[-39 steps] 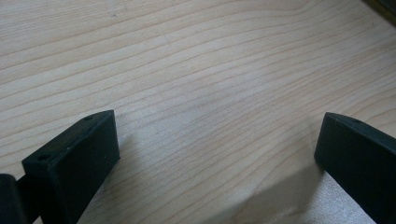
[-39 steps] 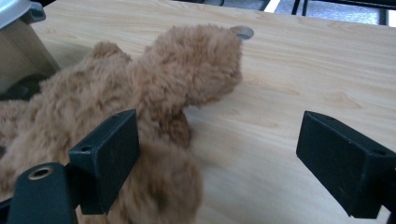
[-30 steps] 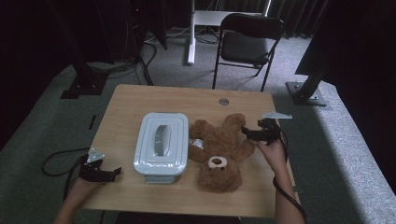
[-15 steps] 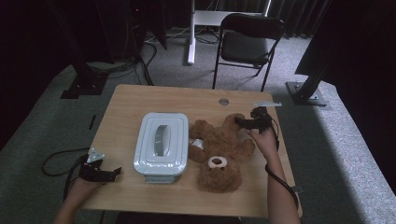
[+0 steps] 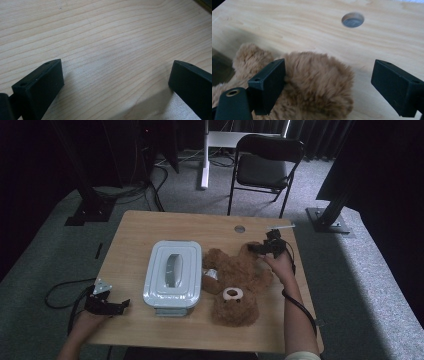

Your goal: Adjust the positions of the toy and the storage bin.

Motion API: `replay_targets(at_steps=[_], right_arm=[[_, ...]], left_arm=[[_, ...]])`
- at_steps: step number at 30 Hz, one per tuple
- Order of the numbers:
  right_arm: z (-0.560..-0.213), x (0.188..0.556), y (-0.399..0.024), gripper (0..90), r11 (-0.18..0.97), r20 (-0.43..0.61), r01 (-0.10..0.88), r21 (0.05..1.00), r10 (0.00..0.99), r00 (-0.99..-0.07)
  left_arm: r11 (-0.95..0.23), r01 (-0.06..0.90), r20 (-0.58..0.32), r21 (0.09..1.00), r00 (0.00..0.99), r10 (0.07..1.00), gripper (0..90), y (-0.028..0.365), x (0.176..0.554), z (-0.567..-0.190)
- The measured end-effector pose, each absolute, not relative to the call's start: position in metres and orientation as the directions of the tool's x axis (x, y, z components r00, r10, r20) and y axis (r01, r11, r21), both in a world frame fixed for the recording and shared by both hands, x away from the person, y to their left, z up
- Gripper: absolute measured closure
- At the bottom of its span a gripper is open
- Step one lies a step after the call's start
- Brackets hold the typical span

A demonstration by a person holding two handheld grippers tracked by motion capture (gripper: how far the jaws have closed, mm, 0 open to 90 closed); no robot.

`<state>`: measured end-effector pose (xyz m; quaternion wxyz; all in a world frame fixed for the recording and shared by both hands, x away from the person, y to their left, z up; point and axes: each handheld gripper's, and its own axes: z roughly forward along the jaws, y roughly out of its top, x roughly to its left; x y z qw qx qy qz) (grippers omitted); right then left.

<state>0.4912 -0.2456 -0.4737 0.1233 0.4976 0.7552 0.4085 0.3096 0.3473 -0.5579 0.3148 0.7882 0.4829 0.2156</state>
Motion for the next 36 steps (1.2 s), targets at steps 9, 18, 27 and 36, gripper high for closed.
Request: replay_targets(at_steps=[9,18,27,36], right_arm=[[-0.479,0.487,-0.244,32.7,0.206,0.262,0.656,0.726,0.799,-0.541],[-0.481,0.475,-0.242,75.9,0.242,0.167,0.595,0.766,0.819,-0.549],[-0.471,0.468,-0.258,78.2,0.160,0.161,0.580,0.799,0.871,-0.463],[-0.474,0.445,-0.297,78.1,0.073,0.194,0.601,0.796,0.909,-0.368]], left_arm=[[-0.336,0.625,0.036,0.704,0.441,0.897,0.4,0.347,0.310,-0.558],[-0.335,0.626,0.036,0.704,0.440,0.897,0.4,0.347,0.310,-0.558],[-0.335,0.626,0.036,0.704,0.440,0.897,0.4,0.347,0.310,-0.558],[-0.334,0.626,0.036,0.704,0.439,0.898,0.4,0.347,0.310,-0.558]])
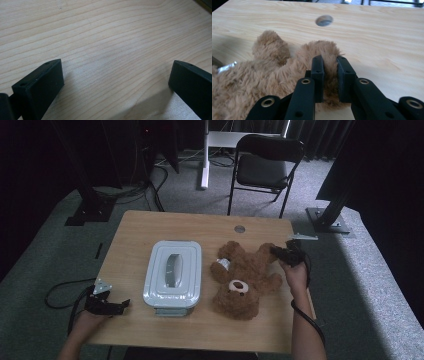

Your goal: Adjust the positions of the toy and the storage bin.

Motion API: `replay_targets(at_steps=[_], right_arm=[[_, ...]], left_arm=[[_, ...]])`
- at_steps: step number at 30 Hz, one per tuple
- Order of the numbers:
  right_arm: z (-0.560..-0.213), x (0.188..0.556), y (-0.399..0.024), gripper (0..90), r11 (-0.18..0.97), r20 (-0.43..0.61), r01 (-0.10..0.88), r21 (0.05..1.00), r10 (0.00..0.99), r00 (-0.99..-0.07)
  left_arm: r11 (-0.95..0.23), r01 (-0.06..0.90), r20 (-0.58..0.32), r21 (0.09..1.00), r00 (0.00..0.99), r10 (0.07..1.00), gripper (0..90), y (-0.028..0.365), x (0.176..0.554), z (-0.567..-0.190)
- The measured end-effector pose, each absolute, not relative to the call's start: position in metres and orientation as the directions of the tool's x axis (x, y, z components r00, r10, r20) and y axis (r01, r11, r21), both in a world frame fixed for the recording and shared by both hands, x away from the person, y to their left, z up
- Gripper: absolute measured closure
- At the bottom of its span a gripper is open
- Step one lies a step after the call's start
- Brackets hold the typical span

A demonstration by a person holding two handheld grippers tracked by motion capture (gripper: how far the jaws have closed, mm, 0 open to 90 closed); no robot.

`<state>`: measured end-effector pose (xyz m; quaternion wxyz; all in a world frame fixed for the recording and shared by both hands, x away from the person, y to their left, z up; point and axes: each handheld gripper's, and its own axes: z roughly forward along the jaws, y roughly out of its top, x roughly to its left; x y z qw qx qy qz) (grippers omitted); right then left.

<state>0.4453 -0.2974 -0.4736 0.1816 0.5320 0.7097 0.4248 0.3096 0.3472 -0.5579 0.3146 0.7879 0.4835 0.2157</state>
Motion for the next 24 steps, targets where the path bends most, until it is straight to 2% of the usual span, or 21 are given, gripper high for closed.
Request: replay_targets(at_steps=[13,15,17,24], right_arm=[[-0.485,0.379,-0.337,78.0,0.017,0.185,0.598,0.801,0.944,-0.274],[-0.485,0.379,-0.337,78.0,0.017,0.185,0.598,0.801,0.944,-0.274],[-0.485,0.349,-0.340,77.9,0.010,0.174,0.589,0.808,0.951,-0.255],[-0.490,0.307,-0.343,77.8,0.015,0.168,0.587,0.809,0.952,-0.255]], left_arm=[[-0.340,0.625,0.036,0.703,0.446,0.895,0.4,0.347,0.311,-0.558],[-0.341,0.624,0.036,0.703,0.448,0.893,0.4,0.347,0.311,-0.558],[-0.343,0.623,0.036,0.703,0.451,0.892,0.4,0.347,0.311,-0.558],[-0.345,0.622,0.037,0.703,0.451,0.892,0.4,0.347,0.311,-0.558]])
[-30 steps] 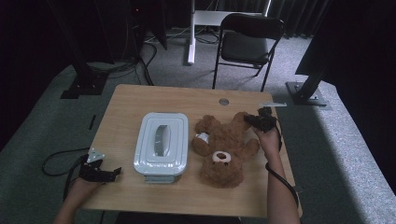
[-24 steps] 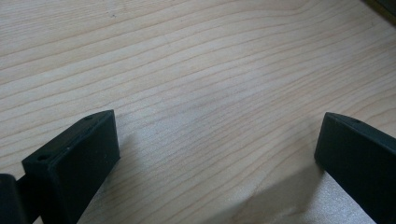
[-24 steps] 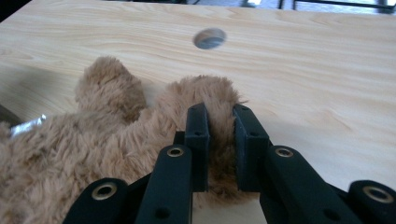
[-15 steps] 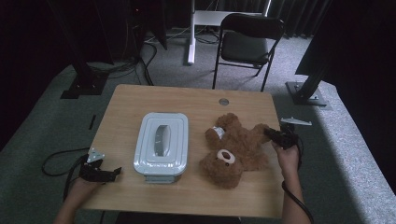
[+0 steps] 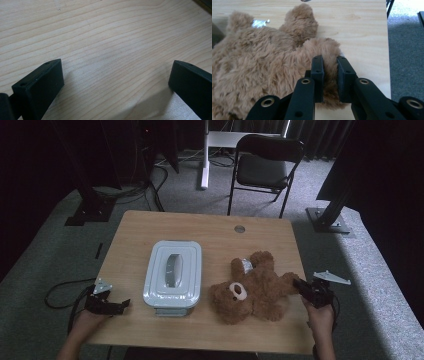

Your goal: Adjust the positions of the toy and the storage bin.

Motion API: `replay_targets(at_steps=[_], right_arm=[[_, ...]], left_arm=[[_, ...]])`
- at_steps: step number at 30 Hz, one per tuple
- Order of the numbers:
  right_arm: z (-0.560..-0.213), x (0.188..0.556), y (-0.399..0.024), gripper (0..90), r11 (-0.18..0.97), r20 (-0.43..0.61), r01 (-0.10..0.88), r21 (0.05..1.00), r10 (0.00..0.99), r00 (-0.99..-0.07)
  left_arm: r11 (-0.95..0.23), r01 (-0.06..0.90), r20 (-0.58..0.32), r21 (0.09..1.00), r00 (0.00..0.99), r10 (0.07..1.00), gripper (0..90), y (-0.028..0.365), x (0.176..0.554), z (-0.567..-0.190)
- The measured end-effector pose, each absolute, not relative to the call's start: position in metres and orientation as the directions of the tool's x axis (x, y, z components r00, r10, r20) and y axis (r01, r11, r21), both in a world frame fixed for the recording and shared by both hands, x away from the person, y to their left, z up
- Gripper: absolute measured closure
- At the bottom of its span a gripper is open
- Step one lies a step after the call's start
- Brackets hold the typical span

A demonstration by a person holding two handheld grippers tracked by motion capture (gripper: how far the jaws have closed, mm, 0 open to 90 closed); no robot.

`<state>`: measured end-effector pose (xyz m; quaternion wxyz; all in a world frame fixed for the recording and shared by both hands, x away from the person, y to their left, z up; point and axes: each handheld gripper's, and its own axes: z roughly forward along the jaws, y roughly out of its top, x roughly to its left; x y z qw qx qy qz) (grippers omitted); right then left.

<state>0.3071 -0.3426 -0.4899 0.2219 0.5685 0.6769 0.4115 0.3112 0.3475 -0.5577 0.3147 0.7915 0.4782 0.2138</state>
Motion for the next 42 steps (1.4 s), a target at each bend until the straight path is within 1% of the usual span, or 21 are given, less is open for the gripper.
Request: replay_targets(at_steps=[3,4,5,6,8,9,10,15,22,25,28,32,33,34,35,36,37,39,40,42], right_arm=[[-0.493,0.290,-0.345,77.8,-0.004,0.186,0.586,0.810,0.950,-0.251],[-0.493,0.290,-0.345,77.8,-0.004,0.186,0.586,0.810,0.950,-0.251],[-0.495,0.280,-0.346,77.8,-0.013,0.192,0.584,0.811,0.950,-0.246],[-0.495,0.280,-0.346,77.8,-0.013,0.192,0.584,0.811,0.950,-0.246],[-0.498,0.265,-0.347,77.9,-0.023,0.206,0.590,0.807,0.947,-0.245],[-0.498,0.265,-0.347,77.9,-0.023,0.206,0.590,0.807,0.947,-0.245],[-0.500,0.256,-0.346,77.9,-0.019,0.212,0.593,0.805,0.943,-0.257],[-0.500,0.236,-0.337,77.8,-0.003,0.215,0.588,0.809,0.932,-0.291],[-0.498,0.216,-0.327,77.5,0.032,0.203,0.589,0.807,0.922,-0.328],[-0.498,0.214,-0.332,76.4,0.005,0.230,0.583,0.813,0.916,-0.329],[-0.494,0.216,-0.332,75.1,0.014,0.219,0.569,0.822,0.916,-0.338],[-0.476,0.225,-0.333,64.3,0.022,0.186,0.520,0.854,0.920,-0.345],[-0.471,0.228,-0.334,58.8,0.018,0.192,0.509,0.861,0.914,-0.358],[-0.471,0.228,-0.334,58.8,0.018,0.192,0.509,0.861,0.914,-0.358],[-0.459,0.236,-0.334,47.5,0.023,0.193,0.489,0.872,0.903,-0.385],[-0.459,0.236,-0.334,47.5,0.023,0.193,0.489,0.872,0.903,-0.385],[-0.448,0.247,-0.331,38.8,0.048,0.203,0.490,0.871,0.872,-0.446],[-0.440,0.259,-0.323,34.5,0.089,0.184,0.491,0.867,0.858,-0.480],[-0.437,0.266,-0.318,30.4,0.116,0.184,0.498,0.859,0.839,-0.512],[-0.435,0.272,-0.311,28.8,0.137,0.175,0.502,0.854,0.834,-0.524]], left_arm=[[-0.344,0.623,0.037,0.703,0.451,0.892,0.3,0.347,0.311,-0.558],[-0.344,0.623,0.037,0.703,0.451,0.892,0.4,0.347,0.311,-0.558],[-0.344,0.623,0.038,0.702,0.451,0.892,0.4,0.347,0.311,-0.558],[-0.344,0.623,0.038,0.702,0.451,0.892,0.4,0.347,0.311,-0.558],[-0.344,0.623,0.038,0.703,0.451,0.892,0.4,0.347,0.311,-0.558],[-0.344,0.623,0.038,0.703,0.451,0.892,0.4,0.347,0.311,-0.558],[-0.344,0.623,0.037,0.703,0.451,0.892,0.4,0.347,0.311,-0.558],[-0.343,0.623,0.037,0.703,0.449,0.893,0.4,0.347,0.311,-0.558],[-0.343,0.623,0.037,0.703,0.449,0.893,0.4,0.347,0.311,-0.558],[-0.344,0.623,0.036,0.703,0.451,0.892,0.4,0.347,0.312,-0.558],[-0.344,0.623,0.036,0.703,0.451,0.892,0.4,0.347,0.312,-0.558],[-0.344,0.622,0.037,0.703,0.452,0.891,0.4,0.347,0.312,-0.558],[-0.345,0.622,0.037,0.703,0.452,0.891,0.3,0.347,0.312,-0.558],[-0.345,0.622,0.037,0.703,0.452,0.891,0.4,0.347,0.312,-0.558],[-0.345,0.622,0.037,0.703,0.452,0.891,0.4,0.347,0.312,-0.558],[-0.345,0.622,0.037,0.703,0.452,0.891,0.4,0.347,0.312,-0.558],[-0.345,0.622,0.037,0.703,0.452,0.891,0.4,0.347,0.312,-0.558],[-0.345,0.622,0.037,0.703,0.452,0.891,0.4,0.347,0.312,-0.558],[-0.345,0.622,0.037,0.703,0.452,0.891,0.4,0.347,0.312,-0.558],[-0.345,0.622,0.037,0.703,0.452,0.891,0.4,0.347,0.312,-0.558]])
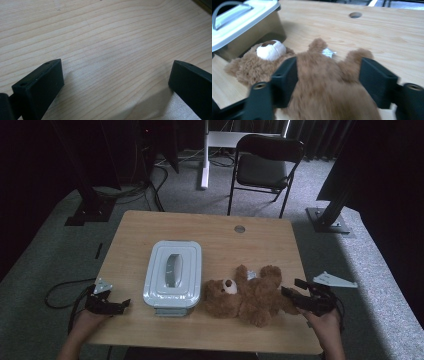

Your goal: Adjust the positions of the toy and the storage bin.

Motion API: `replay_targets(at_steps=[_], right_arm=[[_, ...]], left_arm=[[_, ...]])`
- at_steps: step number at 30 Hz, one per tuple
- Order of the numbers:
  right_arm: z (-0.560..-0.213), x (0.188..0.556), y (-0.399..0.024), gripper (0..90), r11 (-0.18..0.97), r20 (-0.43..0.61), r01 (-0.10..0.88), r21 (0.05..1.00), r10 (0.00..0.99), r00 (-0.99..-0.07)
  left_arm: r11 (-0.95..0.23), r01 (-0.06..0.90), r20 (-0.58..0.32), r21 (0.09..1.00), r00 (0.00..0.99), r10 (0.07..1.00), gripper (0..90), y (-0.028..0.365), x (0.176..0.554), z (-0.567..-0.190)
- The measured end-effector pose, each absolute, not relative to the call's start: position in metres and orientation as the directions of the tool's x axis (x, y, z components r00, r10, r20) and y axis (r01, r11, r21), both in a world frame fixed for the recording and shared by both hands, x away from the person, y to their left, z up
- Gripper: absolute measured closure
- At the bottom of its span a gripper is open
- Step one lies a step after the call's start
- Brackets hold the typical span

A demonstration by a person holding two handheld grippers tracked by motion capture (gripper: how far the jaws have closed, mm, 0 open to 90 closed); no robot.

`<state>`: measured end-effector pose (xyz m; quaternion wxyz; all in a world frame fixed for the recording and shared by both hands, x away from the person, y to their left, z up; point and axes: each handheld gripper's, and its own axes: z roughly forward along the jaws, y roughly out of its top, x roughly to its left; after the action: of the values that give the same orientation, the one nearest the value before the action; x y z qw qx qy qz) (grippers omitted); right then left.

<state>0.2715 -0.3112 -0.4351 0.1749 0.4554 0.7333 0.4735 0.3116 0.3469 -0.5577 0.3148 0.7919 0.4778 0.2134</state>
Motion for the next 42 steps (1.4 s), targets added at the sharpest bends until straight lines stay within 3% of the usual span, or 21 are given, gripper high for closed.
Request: replay_targets(at_steps=[1,7,11,13,20,26,27,28,31,36,42], right_arm=[[-0.433,0.283,-0.298,24.3,0.189,0.158,0.499,0.846,0.804,-0.573],[-0.442,0.319,-0.269,21.4,0.288,0.155,0.510,0.811,0.734,-0.661],[-0.449,0.328,-0.262,19.4,0.307,0.175,0.531,0.790,0.717,-0.674],[-0.461,0.334,-0.252,13.3,0.350,0.183,0.556,0.754,0.701,-0.689],[-0.485,0.337,-0.244,14.0,0.415,0.171,0.585,0.697,0.696,-0.697],[-0.495,0.331,-0.238,27.5,0.478,0.140,0.589,0.652,0.688,-0.712],[-0.495,0.331,-0.238,34.1,0.475,0.141,0.590,0.653,0.689,-0.711],[-0.495,0.331,-0.237,48.9,0.471,0.149,0.596,0.651,0.690,-0.708],[-0.490,0.332,-0.236,62.4,0.470,0.139,0.589,0.658,0.693,-0.707],[-0.478,0.338,-0.241,71.7,0.380,0.162,0.600,0.704,0.736,-0.657],[-0.460,0.363,-0.254,73.2,0.223,0.186,0.603,0.766,0.822,-0.539]], left_arm=[[-0.345,0.623,0.037,0.702,0.452,0.891,0.4,0.347,0.312,-0.558],[-0.344,0.623,0.036,0.703,0.451,0.892,0.4,0.347,0.312,-0.558],[-0.344,0.623,0.036,0.703,0.451,0.892,0.4,0.347,0.312,-0.558],[-0.344,0.623,0.036,0.703,0.452,0.891,0.4,0.347,0.312,-0.558],[-0.344,0.622,0.036,0.703,0.452,0.891,0.4,0.347,0.311,-0.558],[-0.343,0.623,0.036,0.703,0.451,0.892,0.4,0.346,0.311,-0.558],[-0.343,0.623,0.036,0.704,0.450,0.892,0.4,0.346,0.311,-0.558],[-0.342,0.623,0.036,0.704,0.450,0.892,0.4,0.346,0.311,-0.558],[-0.342,0.623,0.036,0.703,0.450,0.892,0.4,0.346,0.311,-0.558],[-0.343,0.623,0.036,0.703,0.451,0.892,0.4,0.346,0.311,-0.558],[-0.345,0.622,0.036,0.703,0.453,0.891,0.4,0.346,0.312,-0.558]])
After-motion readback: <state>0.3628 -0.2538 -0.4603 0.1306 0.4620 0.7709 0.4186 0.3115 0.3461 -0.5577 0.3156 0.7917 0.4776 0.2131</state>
